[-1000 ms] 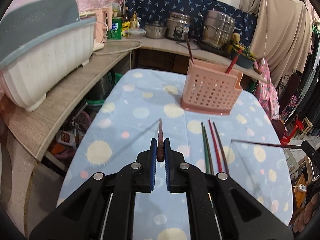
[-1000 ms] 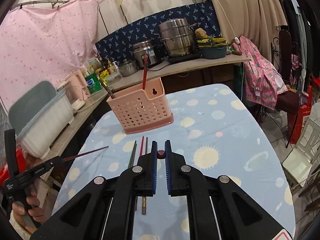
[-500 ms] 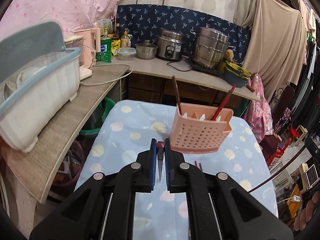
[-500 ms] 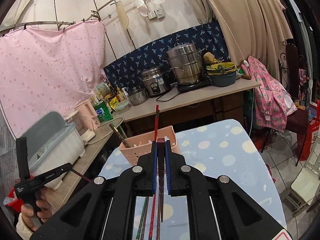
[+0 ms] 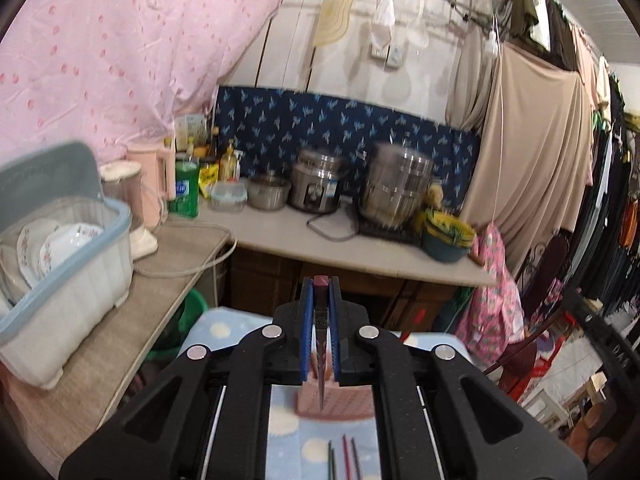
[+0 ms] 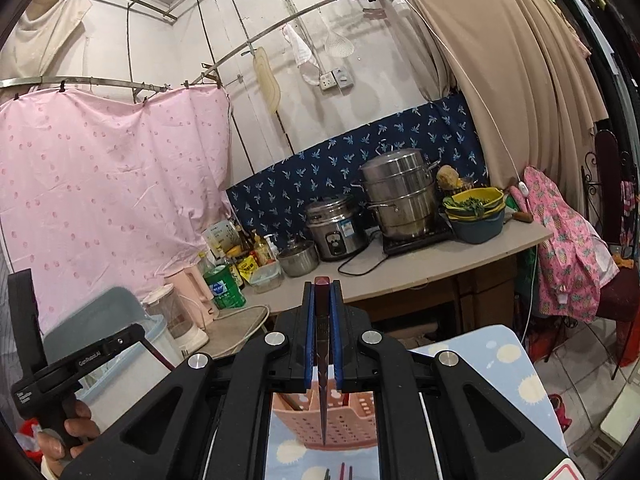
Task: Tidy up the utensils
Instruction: 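Lower both chopsticks into the pink holder and open both tools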
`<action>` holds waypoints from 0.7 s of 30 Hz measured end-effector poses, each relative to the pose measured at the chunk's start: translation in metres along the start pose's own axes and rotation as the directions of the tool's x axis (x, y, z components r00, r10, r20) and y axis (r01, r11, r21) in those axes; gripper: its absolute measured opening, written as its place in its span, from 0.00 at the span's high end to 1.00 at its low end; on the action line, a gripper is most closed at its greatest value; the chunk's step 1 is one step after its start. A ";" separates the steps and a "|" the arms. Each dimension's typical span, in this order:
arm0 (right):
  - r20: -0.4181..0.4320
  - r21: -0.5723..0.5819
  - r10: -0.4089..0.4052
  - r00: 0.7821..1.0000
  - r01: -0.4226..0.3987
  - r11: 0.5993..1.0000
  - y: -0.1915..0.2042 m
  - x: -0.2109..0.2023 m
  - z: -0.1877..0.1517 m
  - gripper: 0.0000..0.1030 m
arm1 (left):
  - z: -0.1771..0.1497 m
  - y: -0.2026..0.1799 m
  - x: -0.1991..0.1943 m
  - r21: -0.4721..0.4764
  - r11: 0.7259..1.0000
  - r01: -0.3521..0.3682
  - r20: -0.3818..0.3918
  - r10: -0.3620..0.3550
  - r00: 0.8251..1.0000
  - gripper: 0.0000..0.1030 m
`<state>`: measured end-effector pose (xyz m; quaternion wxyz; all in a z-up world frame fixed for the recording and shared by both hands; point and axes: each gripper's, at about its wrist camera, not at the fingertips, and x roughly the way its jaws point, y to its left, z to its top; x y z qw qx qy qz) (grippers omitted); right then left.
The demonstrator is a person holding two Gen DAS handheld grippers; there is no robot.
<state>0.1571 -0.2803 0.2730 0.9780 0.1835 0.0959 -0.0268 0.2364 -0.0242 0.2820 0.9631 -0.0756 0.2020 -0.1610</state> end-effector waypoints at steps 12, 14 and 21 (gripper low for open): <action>-0.004 -0.015 0.004 1.000 -0.004 1.000 0.008 0.078 0.003 0.92 | 0.026 -0.016 0.060 -0.010 1.000 -0.004 0.053 0.004 0.999 0.93; -0.026 -0.014 0.000 1.000 0.000 1.000 0.005 0.090 -0.004 0.92 | 0.017 -0.015 0.073 -0.010 1.000 -0.004 0.027 0.004 1.000 0.93; -0.118 -0.010 -0.032 0.992 0.031 0.999 -0.014 0.126 -0.039 0.92 | -0.016 -0.004 0.110 -0.014 1.000 -0.022 -0.060 0.021 0.998 0.93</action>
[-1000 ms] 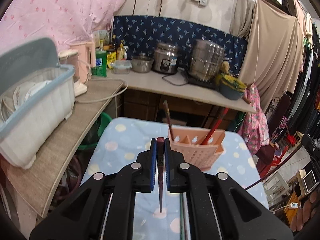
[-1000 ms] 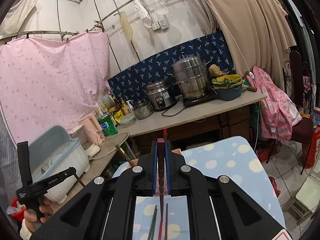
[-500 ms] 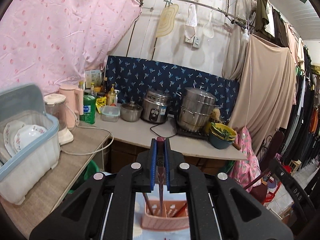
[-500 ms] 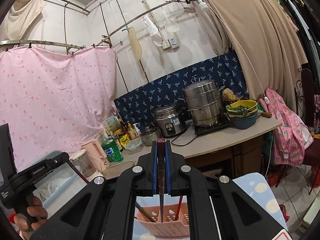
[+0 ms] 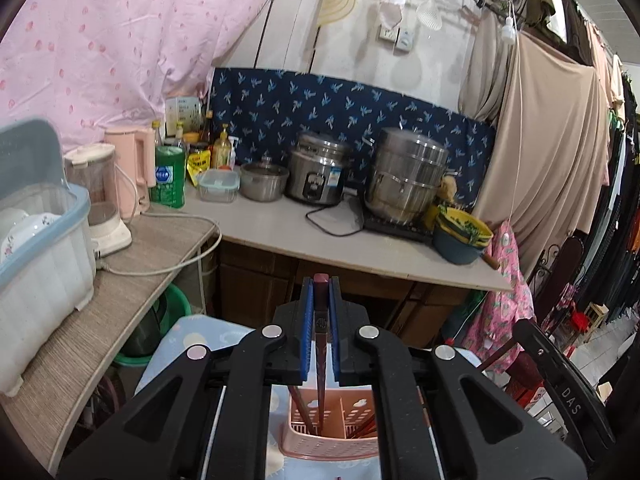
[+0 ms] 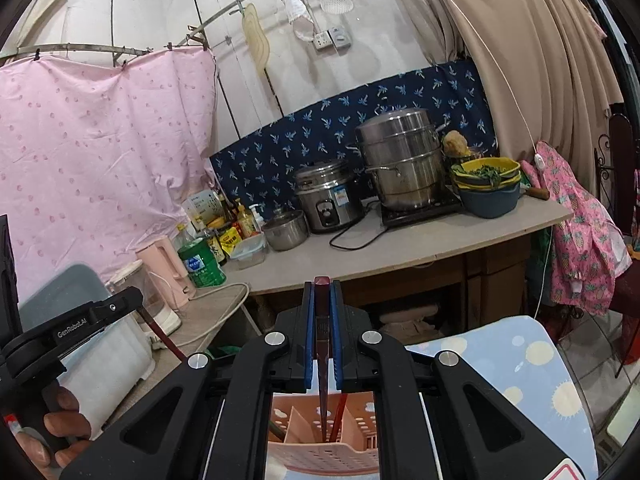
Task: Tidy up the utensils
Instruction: 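Lower both chopsticks into the pink holder and open both tools, then move both open tools back toward the remaining chopsticks on the table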
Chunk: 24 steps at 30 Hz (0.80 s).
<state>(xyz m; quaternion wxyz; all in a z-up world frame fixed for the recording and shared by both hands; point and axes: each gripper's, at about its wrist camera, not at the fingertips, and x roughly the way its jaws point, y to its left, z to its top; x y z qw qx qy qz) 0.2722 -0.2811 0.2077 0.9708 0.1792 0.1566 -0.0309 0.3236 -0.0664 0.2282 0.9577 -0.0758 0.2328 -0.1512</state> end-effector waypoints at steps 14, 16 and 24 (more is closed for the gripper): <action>-0.030 -0.009 -0.019 0.999 0.019 1.000 -0.006 0.000 -0.014 0.80 | -0.029 -0.004 0.008 0.042 0.997 -0.068 -0.022 0.069 0.997 0.63; -0.022 -0.023 -0.018 1.000 0.017 1.000 -0.004 -0.007 -0.014 0.79 | -0.030 -0.005 0.004 0.047 0.996 -0.070 -0.022 0.071 0.997 0.62; -0.021 -0.044 -0.002 1.000 0.001 0.999 0.003 -0.033 -0.021 0.78 | -0.039 -0.009 -0.016 0.074 0.994 -0.078 -0.014 0.080 0.997 0.56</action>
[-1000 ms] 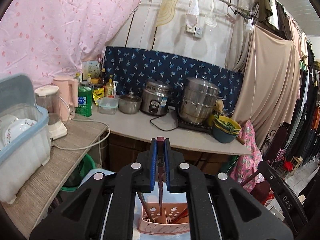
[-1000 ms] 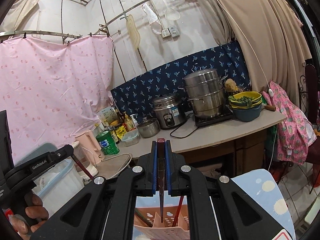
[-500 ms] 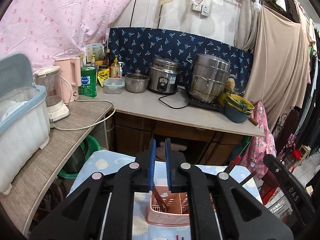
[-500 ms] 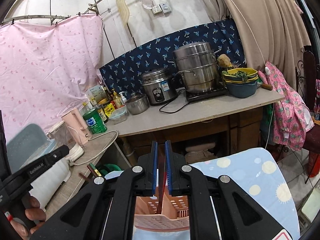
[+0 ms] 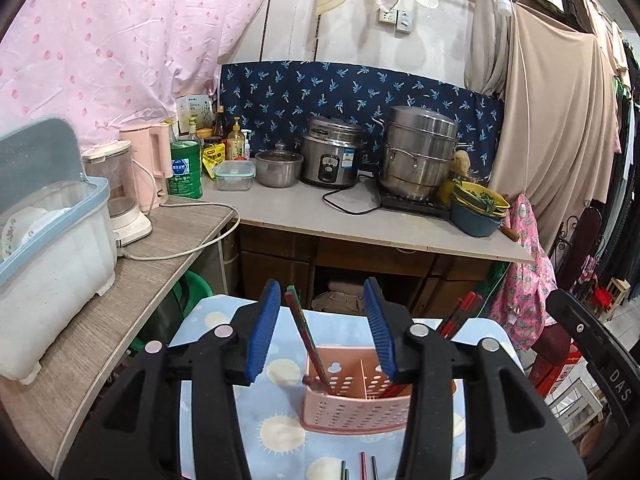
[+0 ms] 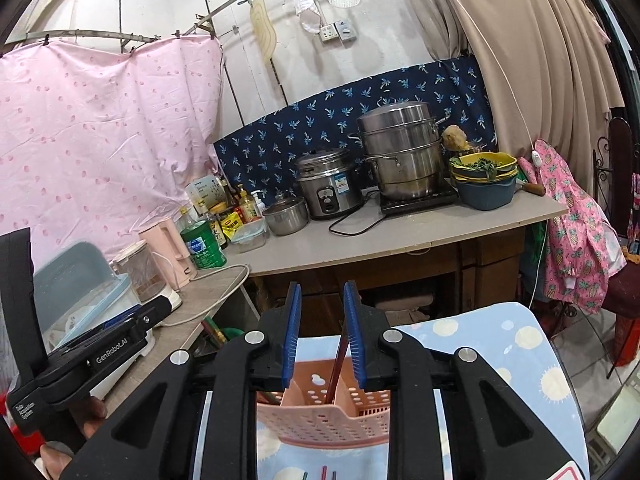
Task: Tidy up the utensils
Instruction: 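Move both open tools back toward the remaining chopsticks on the table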
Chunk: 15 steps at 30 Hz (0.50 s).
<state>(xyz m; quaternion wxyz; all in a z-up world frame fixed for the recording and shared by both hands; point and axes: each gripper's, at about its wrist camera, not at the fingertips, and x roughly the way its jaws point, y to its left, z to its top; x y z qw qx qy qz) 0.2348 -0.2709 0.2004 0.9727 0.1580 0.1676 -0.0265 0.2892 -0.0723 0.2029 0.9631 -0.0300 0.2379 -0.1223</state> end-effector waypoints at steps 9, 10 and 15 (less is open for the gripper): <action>-0.011 -0.038 0.005 1.000 -0.005 0.999 0.011 -0.034 -0.020 0.77 | -0.017 -0.001 -0.031 0.021 1.000 -0.006 0.003 0.006 1.000 0.54; -0.012 -0.039 0.007 1.000 -0.007 0.999 0.011 -0.038 -0.023 0.77 | -0.019 -0.001 -0.033 0.024 1.000 -0.007 0.000 0.007 1.000 0.54; -0.021 -0.055 0.004 1.000 -0.006 0.998 0.014 -0.060 -0.042 0.73 | -0.035 0.000 -0.048 0.033 0.999 -0.015 -0.013 0.015 1.000 0.49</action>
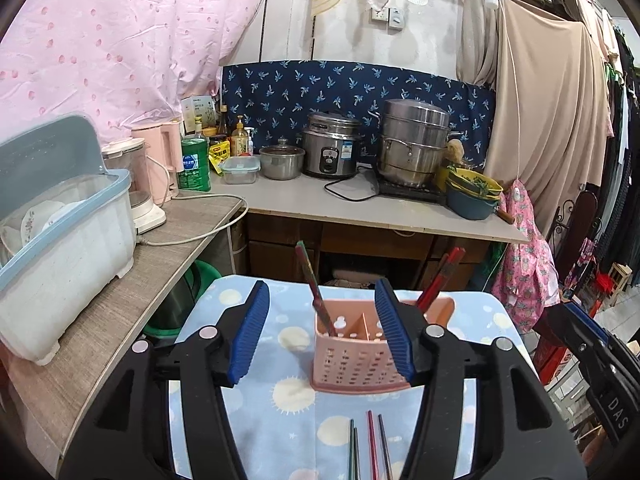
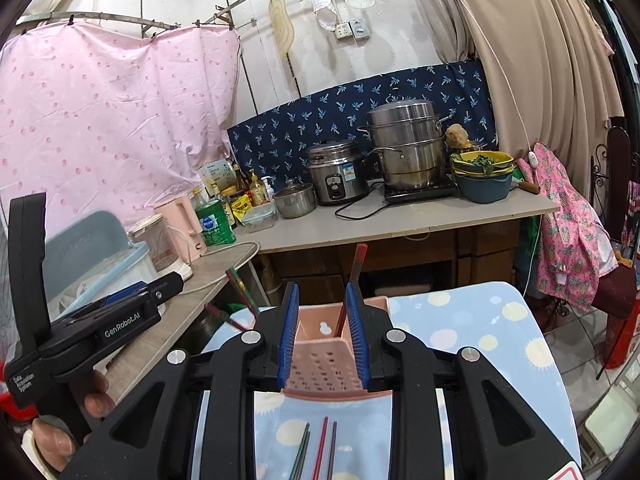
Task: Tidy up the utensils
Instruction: 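Move both open tools back toward the remaining chopsticks on the table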
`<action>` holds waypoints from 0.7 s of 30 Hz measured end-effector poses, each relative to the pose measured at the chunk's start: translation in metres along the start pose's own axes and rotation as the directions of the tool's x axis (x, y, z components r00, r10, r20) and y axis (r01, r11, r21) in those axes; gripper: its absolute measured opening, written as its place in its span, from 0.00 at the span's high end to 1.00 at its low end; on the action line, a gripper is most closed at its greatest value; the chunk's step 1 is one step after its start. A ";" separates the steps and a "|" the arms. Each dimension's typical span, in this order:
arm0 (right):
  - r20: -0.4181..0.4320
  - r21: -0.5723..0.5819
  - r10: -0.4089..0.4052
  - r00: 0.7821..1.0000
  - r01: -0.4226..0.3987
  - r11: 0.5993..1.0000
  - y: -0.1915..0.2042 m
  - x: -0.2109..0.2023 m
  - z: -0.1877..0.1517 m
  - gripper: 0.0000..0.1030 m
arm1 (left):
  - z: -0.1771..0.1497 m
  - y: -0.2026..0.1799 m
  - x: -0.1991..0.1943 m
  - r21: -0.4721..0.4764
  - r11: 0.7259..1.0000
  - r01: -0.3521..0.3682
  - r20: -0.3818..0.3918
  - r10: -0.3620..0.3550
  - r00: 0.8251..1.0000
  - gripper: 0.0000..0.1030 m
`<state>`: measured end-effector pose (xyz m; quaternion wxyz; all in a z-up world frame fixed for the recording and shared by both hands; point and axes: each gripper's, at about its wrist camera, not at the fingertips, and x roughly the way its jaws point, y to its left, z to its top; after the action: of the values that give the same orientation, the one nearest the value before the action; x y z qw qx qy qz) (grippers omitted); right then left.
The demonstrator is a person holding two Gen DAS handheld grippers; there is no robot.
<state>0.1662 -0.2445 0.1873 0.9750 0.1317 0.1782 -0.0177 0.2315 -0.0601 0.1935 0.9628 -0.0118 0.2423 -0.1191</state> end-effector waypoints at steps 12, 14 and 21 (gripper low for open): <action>-0.077 -0.045 -0.041 0.996 0.037 0.998 0.006 -0.038 -0.068 0.71 | -0.055 0.006 -0.027 0.028 0.999 -0.035 -0.056 0.037 0.998 0.49; -0.100 -0.041 -0.043 0.994 0.039 0.998 0.006 -0.042 -0.082 0.71 | -0.069 0.006 -0.029 0.032 0.999 -0.041 -0.074 0.043 0.996 0.47; -0.181 -0.032 -0.064 0.981 0.060 0.998 0.000 -0.050 -0.127 0.71 | -0.120 0.014 -0.032 0.038 0.998 -0.046 -0.160 0.051 0.986 0.42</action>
<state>0.0761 -0.2115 0.0903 0.9553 0.1141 0.2706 -0.0336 0.1511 -0.0347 0.1017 0.9428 0.0204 0.3174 -0.1003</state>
